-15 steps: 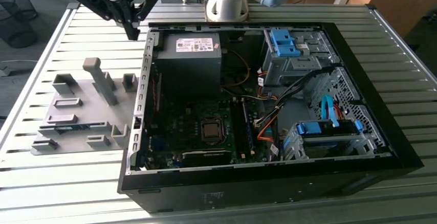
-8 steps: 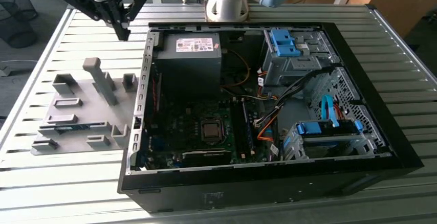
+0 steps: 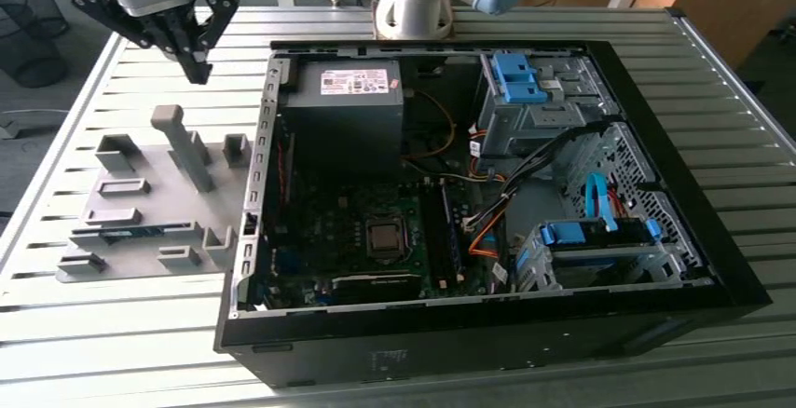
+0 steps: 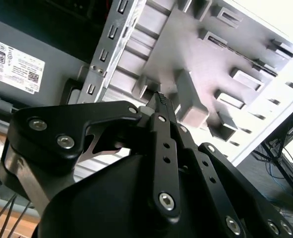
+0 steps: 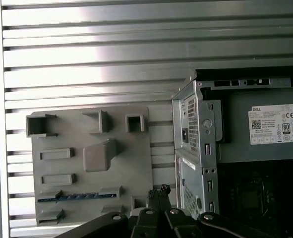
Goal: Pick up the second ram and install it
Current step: 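Reach for the second ram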
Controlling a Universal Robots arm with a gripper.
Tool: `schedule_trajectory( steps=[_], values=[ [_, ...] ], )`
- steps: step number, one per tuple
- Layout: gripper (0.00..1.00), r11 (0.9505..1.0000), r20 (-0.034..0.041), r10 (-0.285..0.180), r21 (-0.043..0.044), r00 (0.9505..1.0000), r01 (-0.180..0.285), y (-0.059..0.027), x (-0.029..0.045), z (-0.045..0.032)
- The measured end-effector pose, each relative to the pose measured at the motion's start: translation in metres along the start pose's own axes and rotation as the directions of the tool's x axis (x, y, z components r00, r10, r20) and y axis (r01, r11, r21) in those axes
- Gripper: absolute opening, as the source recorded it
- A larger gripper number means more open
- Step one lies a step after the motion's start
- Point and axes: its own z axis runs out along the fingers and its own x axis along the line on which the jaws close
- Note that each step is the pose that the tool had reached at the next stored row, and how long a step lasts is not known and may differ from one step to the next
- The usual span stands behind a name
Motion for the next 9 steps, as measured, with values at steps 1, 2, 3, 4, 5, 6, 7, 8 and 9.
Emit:
schedule_trajectory(
  steps=[1, 2, 3, 4, 5, 6, 7, 8, 9],
  values=[
    [0.11, 1.0, -0.0002, 0.0, 0.0001, 1.0, 0.0, -0.0021, 0.0026, -0.0001],
    [0.11, 1.0, -0.0001, 0.0, 0.0, 1.0, 0.0, -0.0043, 0.0048, 0.0],
    [0.11, 1.0, 0.0, 0.0, -0.0001, 1.0, 0.0, -0.0071, 0.0067, 0.0001],
    [0.11, 1.0, -0.0001, 0.0, 0.0, 1.0, 0.0, -0.0098, 0.0082, 0.0001],
    [0.11, 1.0, -0.0002, 0.0, 0.0001, 1.0, 0.0, -0.0126, 0.0094, 0.0001],
    [0.11, 1.0, -0.0001, 0.0, 0.0001, 1.0, 0.0, -0.0155, 0.0102, 0.0002],
    [0.11, 1.0, -0.0001, 0.0, 0.0, 1.0, 0.0, -0.0182, 0.0108, 0.0003],
    [0.11, 1.0, 0.0, 0.0, 0.0, 1.0, 0.0, -0.0207, 0.0112, 0.0004],
    [0.11, 1.0, -0.0002, 0.0, 0.0001, 1.0, 0.0, -0.0232, 0.0114, 0.0003]
  ],
)
